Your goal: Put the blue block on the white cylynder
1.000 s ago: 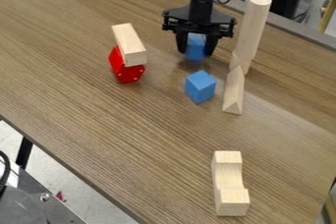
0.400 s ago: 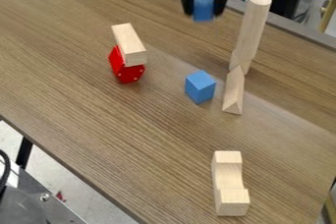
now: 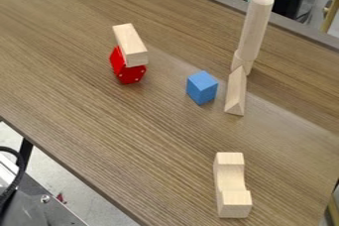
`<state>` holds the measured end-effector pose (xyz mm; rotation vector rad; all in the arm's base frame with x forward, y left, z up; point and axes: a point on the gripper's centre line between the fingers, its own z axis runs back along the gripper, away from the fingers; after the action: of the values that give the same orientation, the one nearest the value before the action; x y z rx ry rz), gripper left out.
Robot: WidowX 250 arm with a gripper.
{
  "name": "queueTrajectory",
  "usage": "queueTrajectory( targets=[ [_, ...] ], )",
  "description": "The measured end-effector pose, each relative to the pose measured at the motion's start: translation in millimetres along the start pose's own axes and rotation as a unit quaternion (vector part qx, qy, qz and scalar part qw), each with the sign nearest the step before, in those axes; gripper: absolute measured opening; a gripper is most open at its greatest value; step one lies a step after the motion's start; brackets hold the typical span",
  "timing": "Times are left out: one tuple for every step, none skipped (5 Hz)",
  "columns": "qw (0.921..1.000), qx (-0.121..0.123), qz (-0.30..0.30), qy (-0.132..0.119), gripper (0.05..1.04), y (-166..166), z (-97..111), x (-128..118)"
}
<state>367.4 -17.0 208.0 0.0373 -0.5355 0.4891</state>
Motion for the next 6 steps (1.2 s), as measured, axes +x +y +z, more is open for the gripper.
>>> queueTrajectory(
  targets=[
    [0.9995,-0.028,-0.015,0.003,0.562,-22.9,18.8,-2.9],
    [0.9988,-0.035,-0.031,0.016,0.562,-35.0,21.9,-5.5],
    [0.9969,-0.030,-0.045,0.058,0.562,-46.2,0.9,-12.6],
    [0.9952,-0.019,-0.053,0.079,0.562,-52.0,-17.2,-13.4],
    [0.9939,-0.006,-0.056,0.095,0.562,-49.9,-33.4,-15.4],
    [0.9935,-0.002,-0.057,0.099,0.562,-49.7,-37.6,-15.3]
  ],
)
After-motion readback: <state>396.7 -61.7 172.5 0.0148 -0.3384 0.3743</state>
